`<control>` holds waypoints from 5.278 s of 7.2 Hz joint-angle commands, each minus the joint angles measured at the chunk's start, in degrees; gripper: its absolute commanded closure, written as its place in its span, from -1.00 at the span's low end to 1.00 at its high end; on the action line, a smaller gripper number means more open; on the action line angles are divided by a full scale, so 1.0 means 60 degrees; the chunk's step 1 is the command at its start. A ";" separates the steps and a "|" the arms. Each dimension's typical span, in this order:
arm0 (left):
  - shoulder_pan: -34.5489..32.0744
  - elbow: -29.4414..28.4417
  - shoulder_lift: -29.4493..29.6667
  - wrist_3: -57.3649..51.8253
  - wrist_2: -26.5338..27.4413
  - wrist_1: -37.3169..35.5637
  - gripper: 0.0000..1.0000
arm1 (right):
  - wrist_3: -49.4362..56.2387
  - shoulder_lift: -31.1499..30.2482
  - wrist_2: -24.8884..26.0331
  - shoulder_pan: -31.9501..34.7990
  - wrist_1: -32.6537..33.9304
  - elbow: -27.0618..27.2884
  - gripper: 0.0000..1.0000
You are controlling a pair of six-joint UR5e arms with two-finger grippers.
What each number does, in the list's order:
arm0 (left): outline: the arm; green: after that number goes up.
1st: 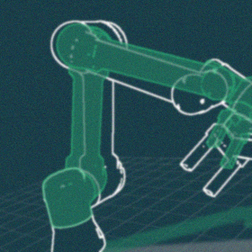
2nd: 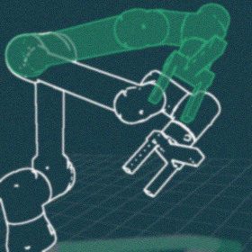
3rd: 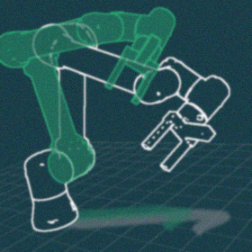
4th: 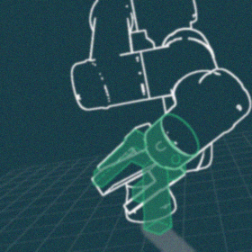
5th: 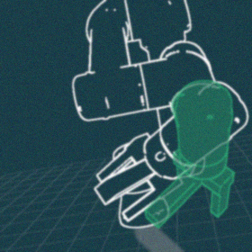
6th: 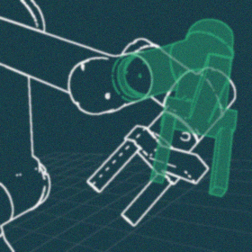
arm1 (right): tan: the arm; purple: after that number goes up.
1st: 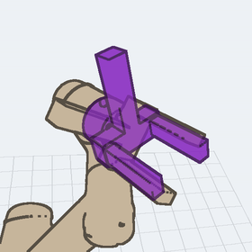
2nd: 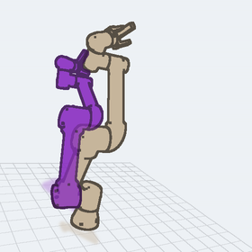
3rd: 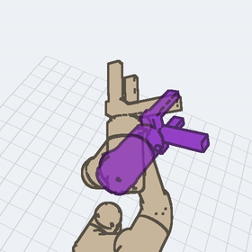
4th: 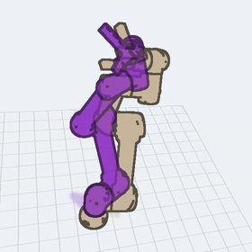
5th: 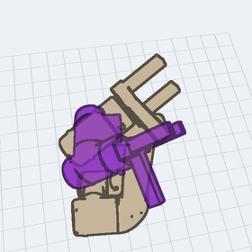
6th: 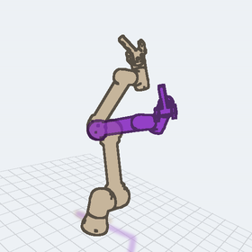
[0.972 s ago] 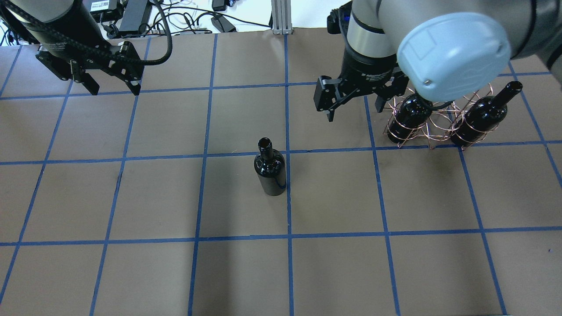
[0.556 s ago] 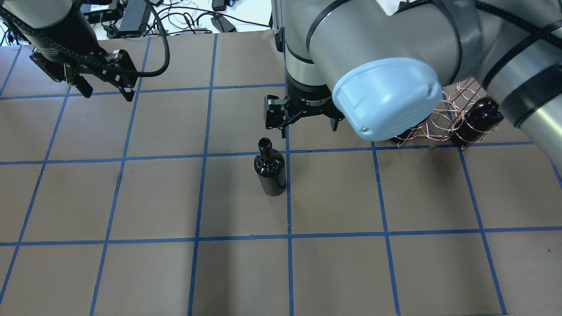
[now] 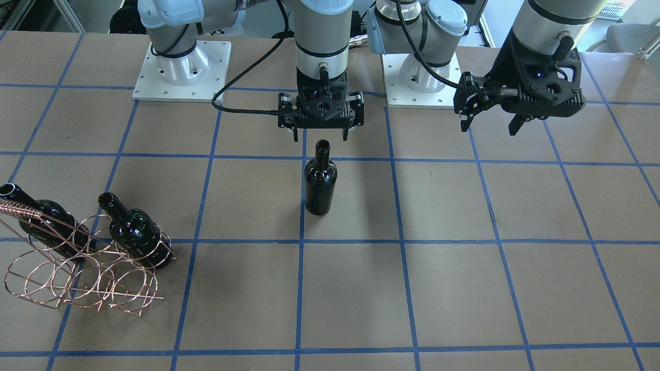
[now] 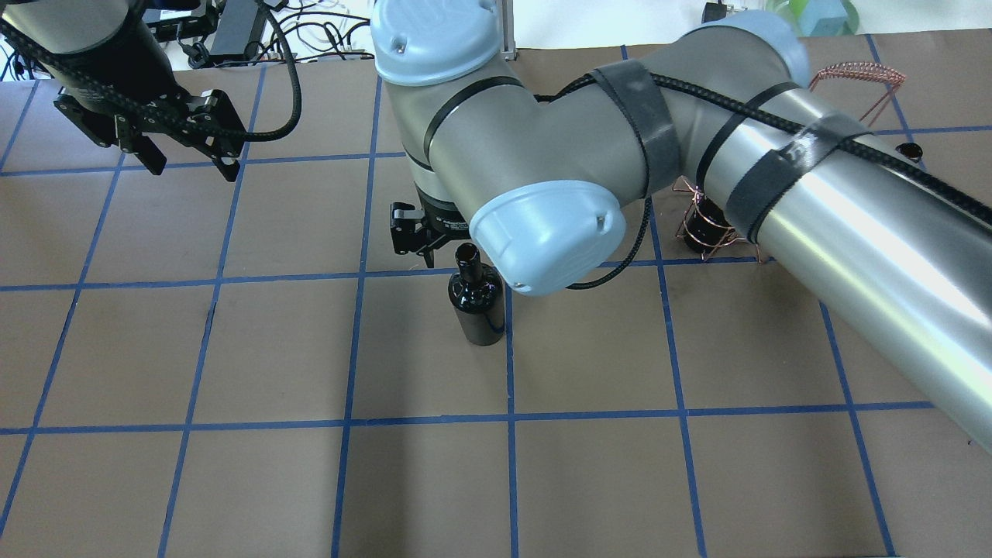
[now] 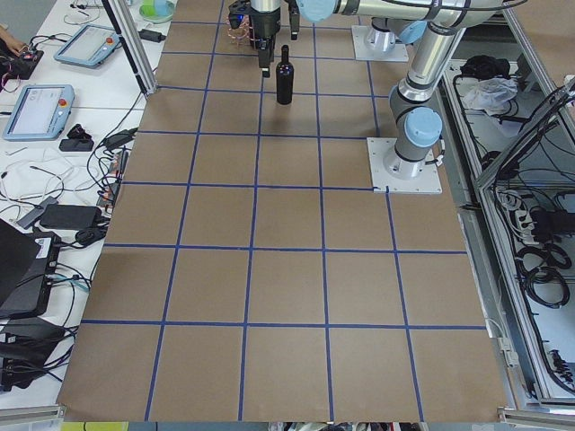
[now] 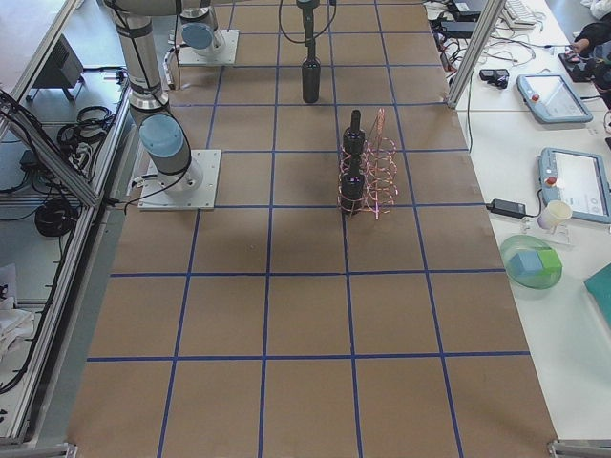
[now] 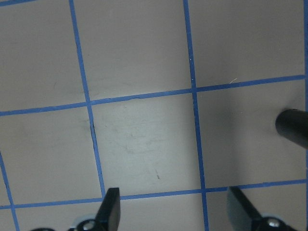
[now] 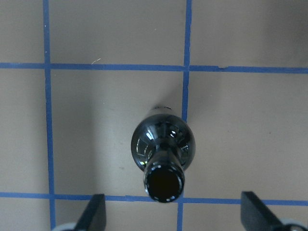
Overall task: Place wine into wine basket
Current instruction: 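Lower the right gripper over the bottle neck and close on it, then lift the bottle with the right gripper and carry it to the wire rack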
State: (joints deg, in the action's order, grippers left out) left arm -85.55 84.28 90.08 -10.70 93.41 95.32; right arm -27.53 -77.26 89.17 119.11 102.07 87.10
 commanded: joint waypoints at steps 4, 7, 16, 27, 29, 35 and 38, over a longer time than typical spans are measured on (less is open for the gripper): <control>-0.0052 0.0001 -0.0319 -0.0033 -0.0332 -0.0009 -0.71 | 0.0546 0.0630 0.0021 -0.0251 0.0391 -0.0045 -0.84; -0.0052 0.0233 -0.0671 -0.0135 -0.1053 0.0050 -0.94 | 0.0516 0.0615 -0.0212 -0.0251 0.0347 -0.0030 -0.41; -0.0023 0.0337 -0.0819 -0.0004 -0.0684 0.0050 -1.00 | 0.0882 0.0644 -0.0534 -0.0280 0.0215 -0.0044 1.00; -0.0008 0.0411 -0.0878 0.0011 -0.0656 0.0050 -1.00 | 0.1073 0.0644 -0.0960 -0.0457 -0.0561 -0.0044 -0.40; -0.0009 0.0411 -0.0892 0.0010 -0.0641 0.0050 -1.00 | 0.1117 0.0674 -0.0960 -0.0486 -0.0473 -0.0045 0.37; -0.0023 0.0425 -0.0878 -0.0004 -0.0671 0.0050 -1.00 | 0.2019 0.0528 -0.0639 -0.1303 -0.1480 -0.0966 1.00; -0.0023 0.0425 -0.0892 -0.0019 -0.0656 0.0065 -1.00 | 0.3452 -0.0756 -0.0259 -0.3028 -0.3613 -0.1041 1.00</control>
State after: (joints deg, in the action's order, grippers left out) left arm -85.69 86.83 84.74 -10.74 89.46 95.70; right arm -11.82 -78.26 86.60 105.32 86.54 80.96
